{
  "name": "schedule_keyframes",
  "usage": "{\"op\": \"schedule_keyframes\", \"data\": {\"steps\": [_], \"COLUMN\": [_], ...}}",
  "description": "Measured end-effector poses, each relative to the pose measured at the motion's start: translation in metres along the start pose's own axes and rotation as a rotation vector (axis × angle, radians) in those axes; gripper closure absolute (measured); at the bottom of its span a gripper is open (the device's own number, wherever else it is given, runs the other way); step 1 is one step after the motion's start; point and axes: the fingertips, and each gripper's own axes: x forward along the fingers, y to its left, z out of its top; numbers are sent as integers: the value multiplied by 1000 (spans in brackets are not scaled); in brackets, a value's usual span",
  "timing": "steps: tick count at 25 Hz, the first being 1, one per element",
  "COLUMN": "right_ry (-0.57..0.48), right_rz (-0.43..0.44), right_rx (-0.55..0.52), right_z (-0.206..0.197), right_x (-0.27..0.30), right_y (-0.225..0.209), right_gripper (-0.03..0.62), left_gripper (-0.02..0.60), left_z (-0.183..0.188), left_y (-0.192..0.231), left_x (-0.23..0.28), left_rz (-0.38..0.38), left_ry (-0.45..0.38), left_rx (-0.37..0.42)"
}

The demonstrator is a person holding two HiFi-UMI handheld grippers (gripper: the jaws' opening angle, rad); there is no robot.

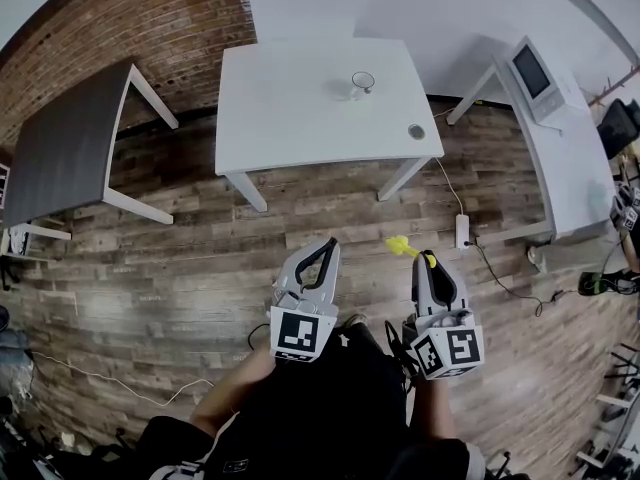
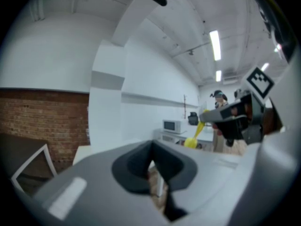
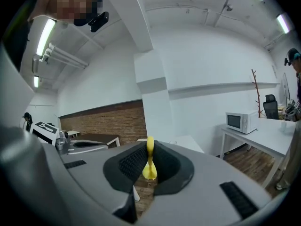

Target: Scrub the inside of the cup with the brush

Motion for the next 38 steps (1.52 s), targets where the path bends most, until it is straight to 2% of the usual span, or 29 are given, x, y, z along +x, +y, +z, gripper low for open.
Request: {"op": "schedule_keyframes", "data": {"steps": [4, 7, 12, 24, 31, 38], "right_ry": [-5, -1, -3, -21, -4, 26], "right_rz": [-12, -14, 6, 123, 174, 172], "right_rx": [-9, -3, -4, -17, -9, 0], "right_z": [1, 4, 9, 50, 57, 55], "right_x": [25, 39, 82, 228, 271, 311], "right_y": [7, 6, -22, -92, -118, -131], "right_gripper": [565, 565, 565, 565, 565, 565], "left_gripper": [578, 578, 578, 578, 578, 578], "left_z": [-14, -24, -24, -11, -15, -31], "left_y": [24, 33, 47, 105, 112, 139], "left_x": [11, 22, 69, 207, 256, 294], "left_rz": [-5, -8, 6, 77, 88, 97], "left_ry": [9, 33, 36, 81, 127, 158], "left_rx": [7, -16, -6, 23, 6, -9]}}
